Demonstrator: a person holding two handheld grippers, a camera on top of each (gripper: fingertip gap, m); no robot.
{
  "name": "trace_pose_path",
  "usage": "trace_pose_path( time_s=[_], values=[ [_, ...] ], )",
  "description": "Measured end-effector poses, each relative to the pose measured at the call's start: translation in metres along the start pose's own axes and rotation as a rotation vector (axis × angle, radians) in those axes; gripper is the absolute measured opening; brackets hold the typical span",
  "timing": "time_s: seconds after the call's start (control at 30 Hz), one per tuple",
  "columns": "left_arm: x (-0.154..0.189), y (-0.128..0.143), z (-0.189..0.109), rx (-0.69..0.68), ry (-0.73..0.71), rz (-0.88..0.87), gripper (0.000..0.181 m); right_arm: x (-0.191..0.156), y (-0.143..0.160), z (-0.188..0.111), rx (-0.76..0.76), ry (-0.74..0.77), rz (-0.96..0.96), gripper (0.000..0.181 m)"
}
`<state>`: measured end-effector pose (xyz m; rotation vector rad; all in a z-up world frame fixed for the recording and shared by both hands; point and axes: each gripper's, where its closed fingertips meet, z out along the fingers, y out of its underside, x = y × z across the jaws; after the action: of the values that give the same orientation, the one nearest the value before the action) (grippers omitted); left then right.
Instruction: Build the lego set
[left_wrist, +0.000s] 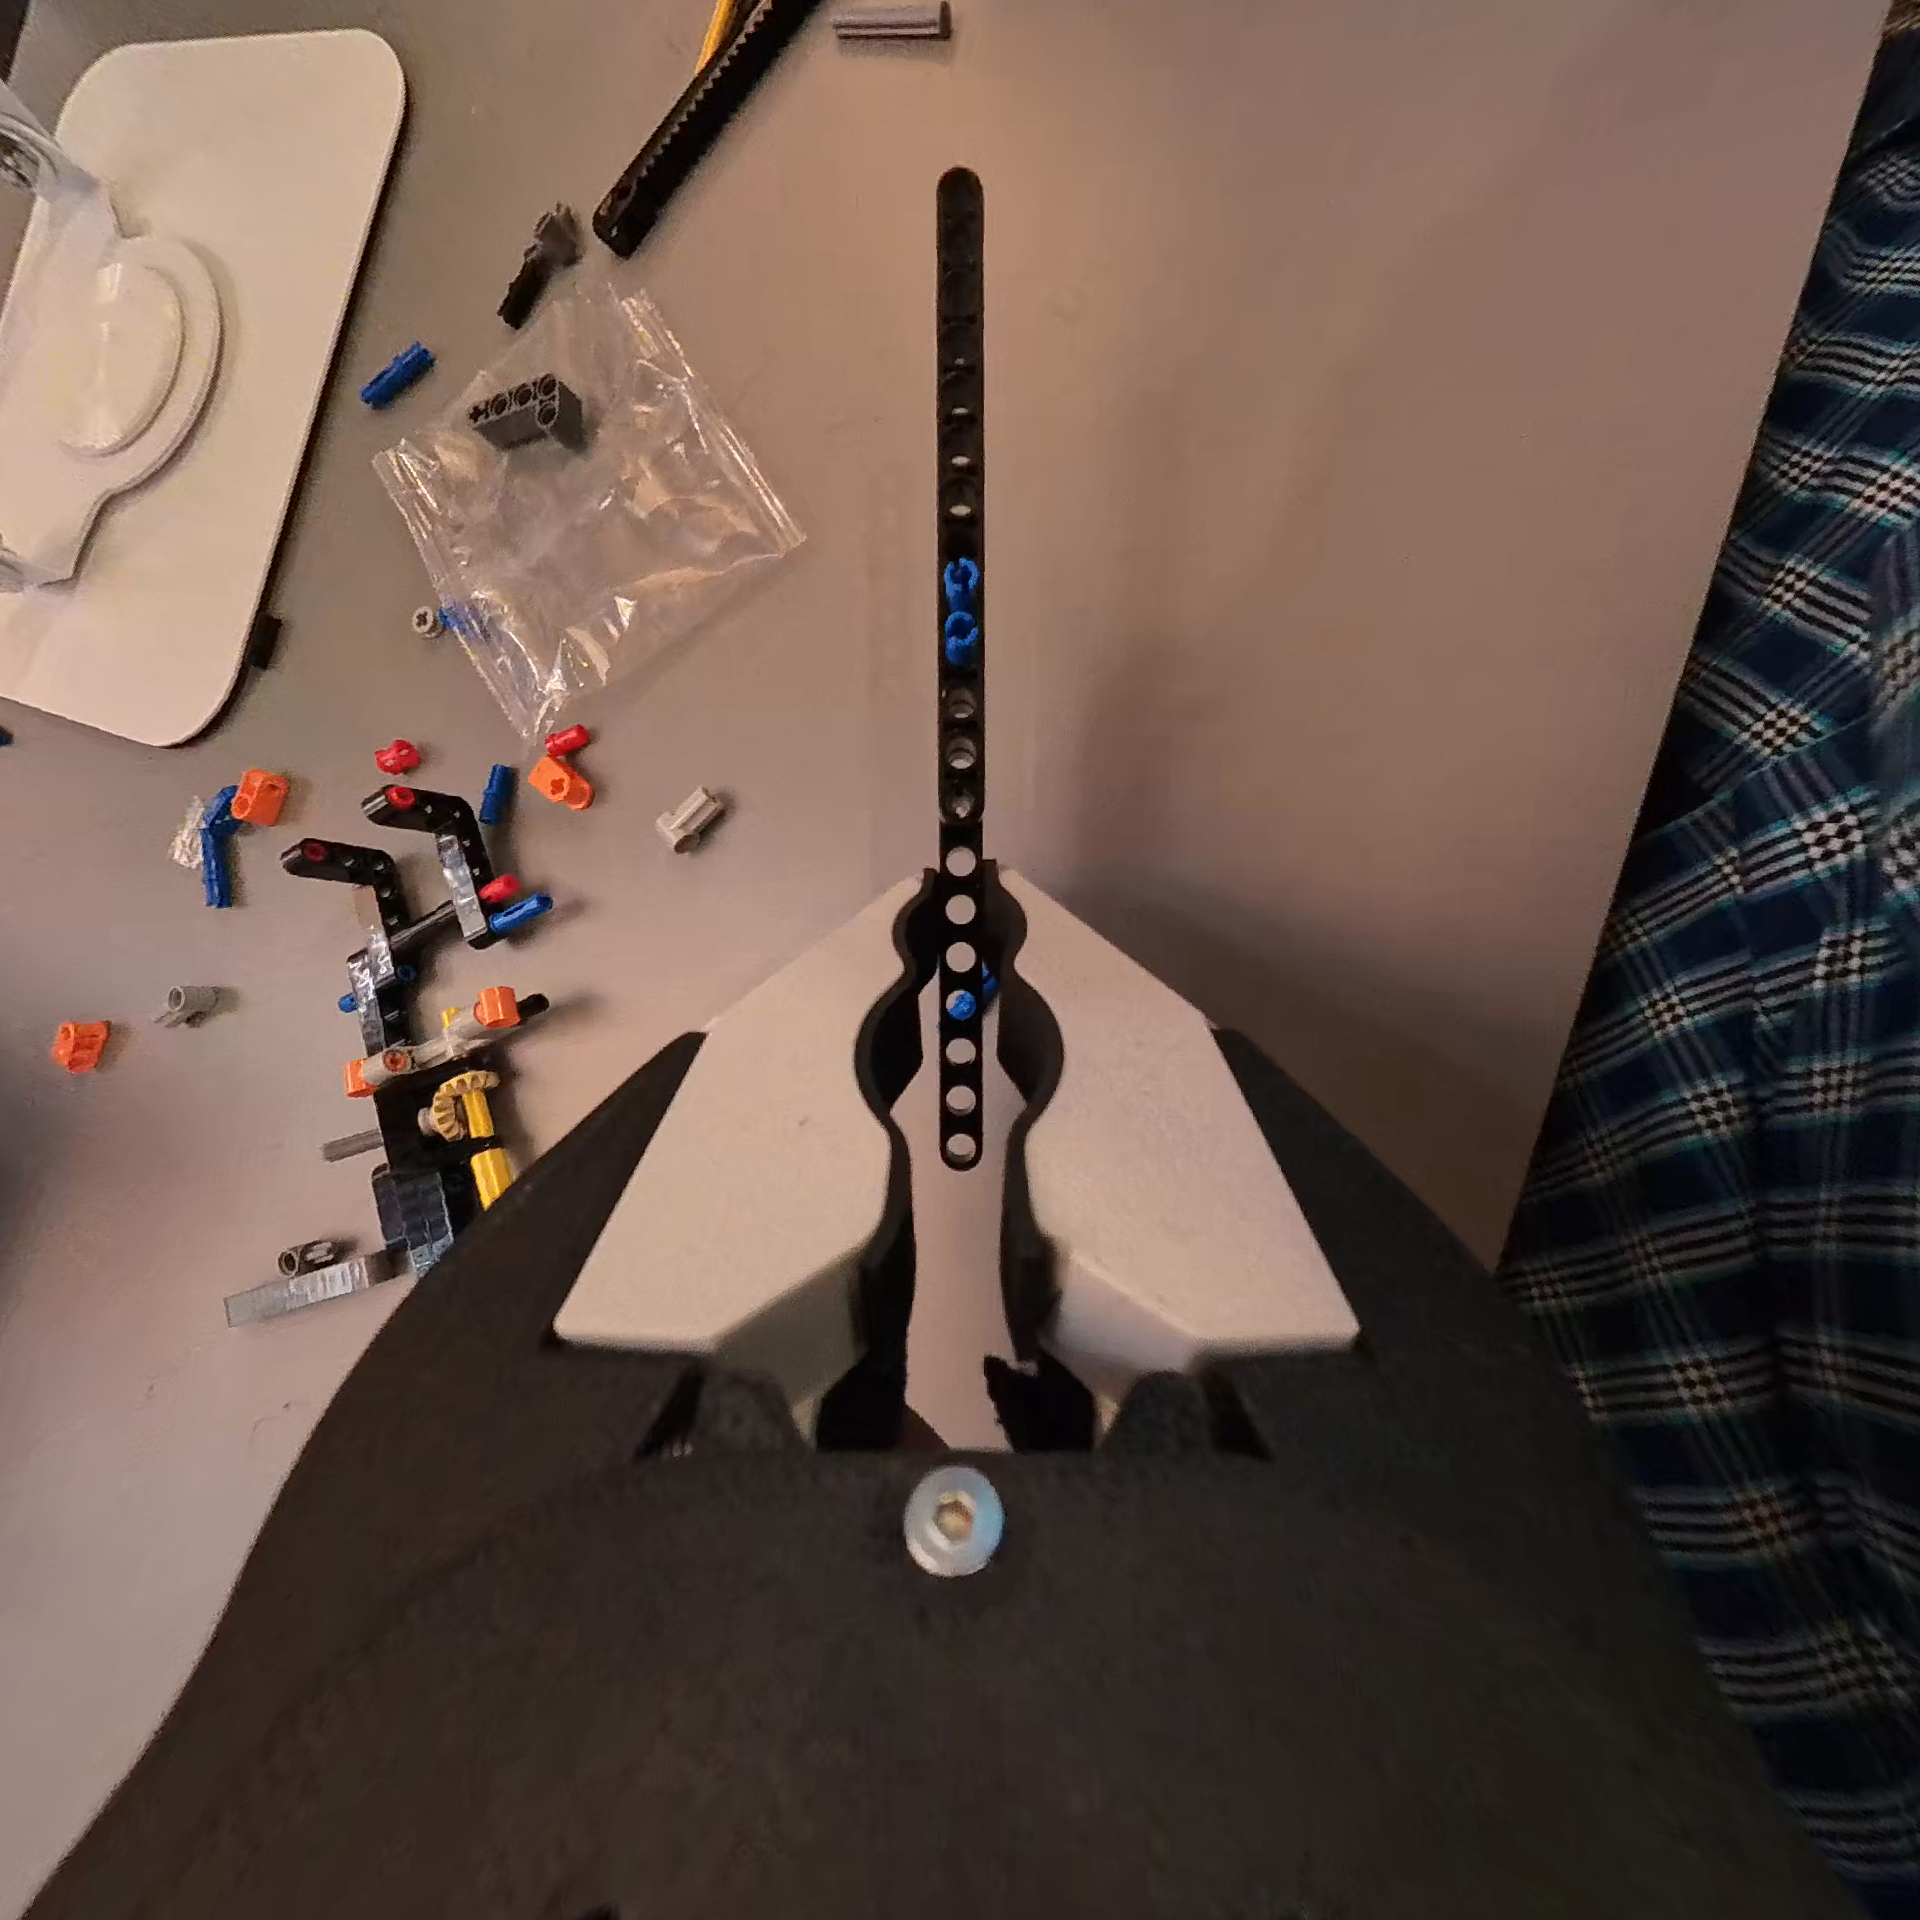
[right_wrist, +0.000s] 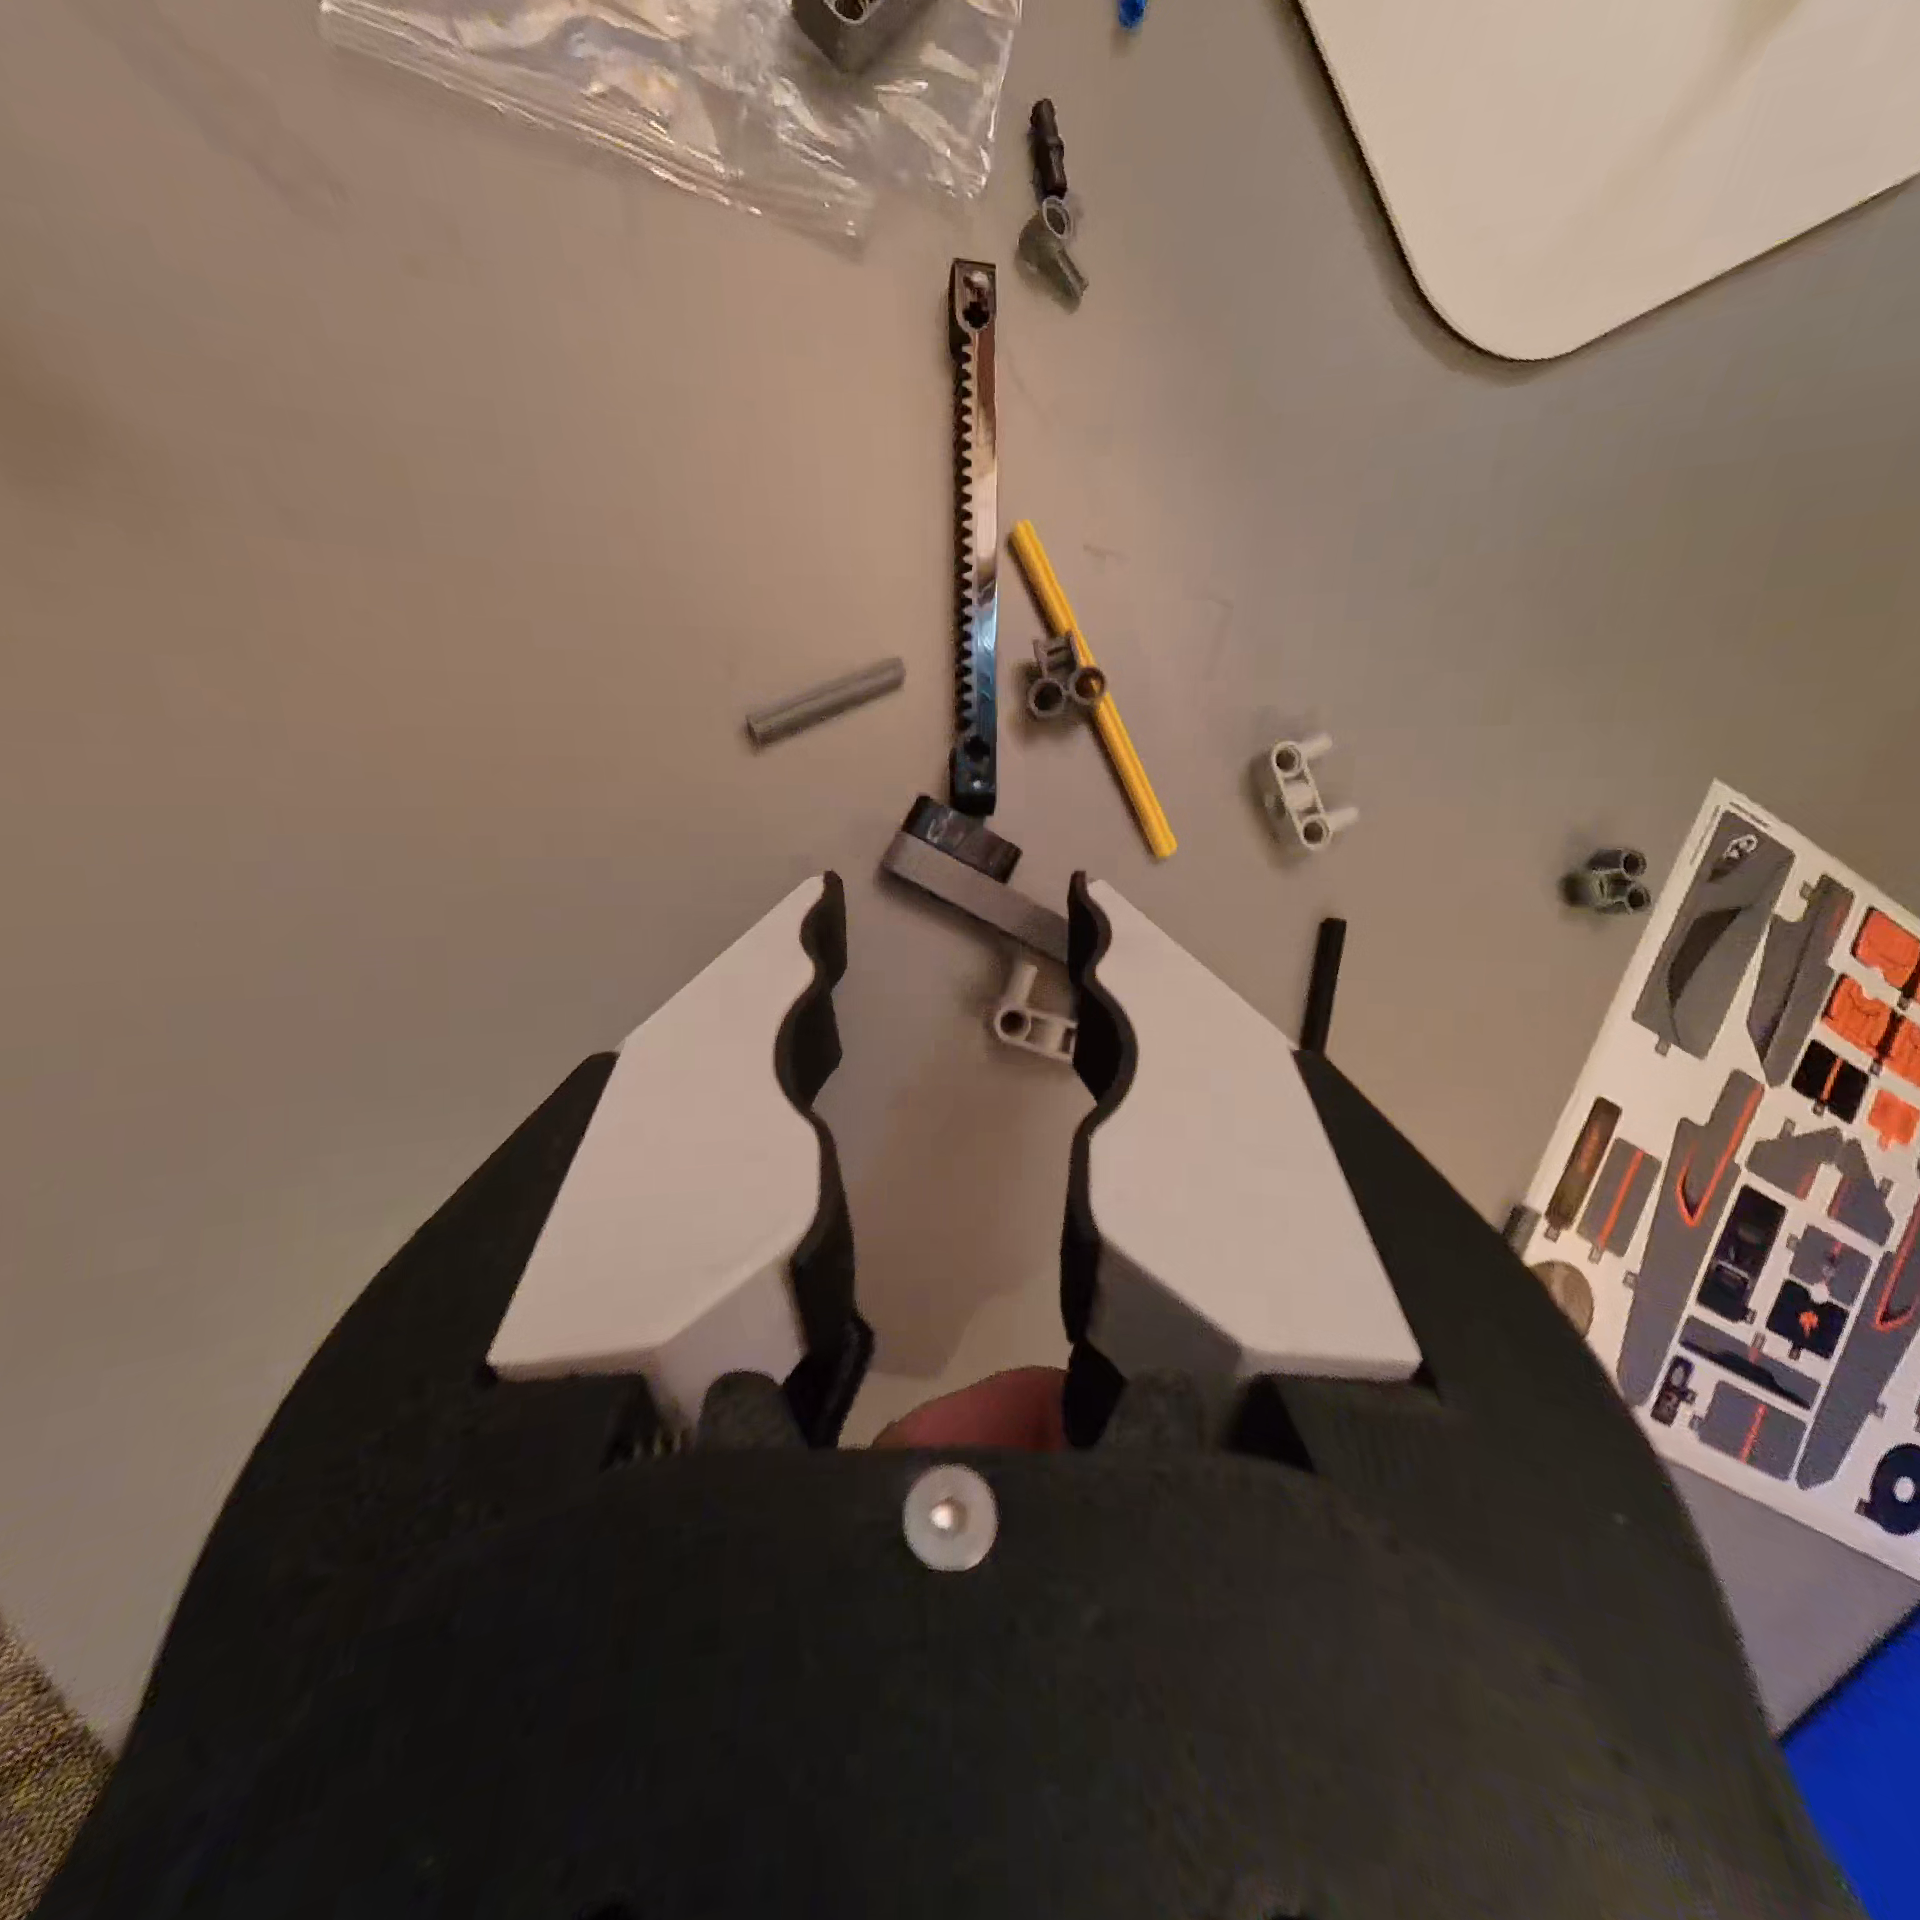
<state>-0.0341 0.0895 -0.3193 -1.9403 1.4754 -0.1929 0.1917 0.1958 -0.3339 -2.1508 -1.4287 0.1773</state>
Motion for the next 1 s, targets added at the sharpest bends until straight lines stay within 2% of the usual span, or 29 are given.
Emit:
trace_pose_path(
  time_s=[0.1, 0.2, 0.27, 0.37, 0.47, 0.63, 0.7, 0.9, 1.0],
  values=[
    [0.0, 0.0, 0.001, 0.0, 0.003, 0.003, 0.005, -0.002, -0.004, 0.004, -0.01, -0.02, 0.018, 0.032],
    [0.003, -0.004, 0.004, 0.004, 0.012, 0.006, 0.005, -0.013, -0.005, 0.006, -0.01, -0.061, -0.019, 0.006],
    [0.005, -0.006, 0.006, 0.003, 0.016, 0.014, 0.005, -0.018, -0.006, 0.006, 0.004, -0.083, -0.012, 0.0],
    [0.007, -0.01, 0.009, 0.0, 0.02, 0.016, 0.005, -0.021, -0.008, 0.002, 0.029, -0.088, -0.005, 0.004],
    [0.008, -0.011, 0.013, -0.007, 0.02, 0.012, 0.005, -0.022, -0.013, 0.0, 0.046, -0.079, 0.024, 0.037],
    [0.007, -0.01, 0.017, -0.027, 0.009, -0.003, 0.005, -0.027, -0.028, 0.009, 0.057, -0.063, 0.07, 0.028],
    [0.007, -0.01, 0.017, -0.029, 0.005, -0.002, 0.005, -0.027, -0.028, 0.014, 0.038, -0.031, 0.055, 0.033],
    [0.006, -0.006, 0.017, -0.034, 0.004, -0.008, 0.005, -0.026, -0.031, 0.017, 0.045, -0.021, 0.06, 0.021],
    [0.005, -0.008, 0.018, -0.031, 0.008, -0.01, 0.005, -0.028, -0.033, 0.015, 0.062, -0.042, 0.066, 0.021]
  ],
)
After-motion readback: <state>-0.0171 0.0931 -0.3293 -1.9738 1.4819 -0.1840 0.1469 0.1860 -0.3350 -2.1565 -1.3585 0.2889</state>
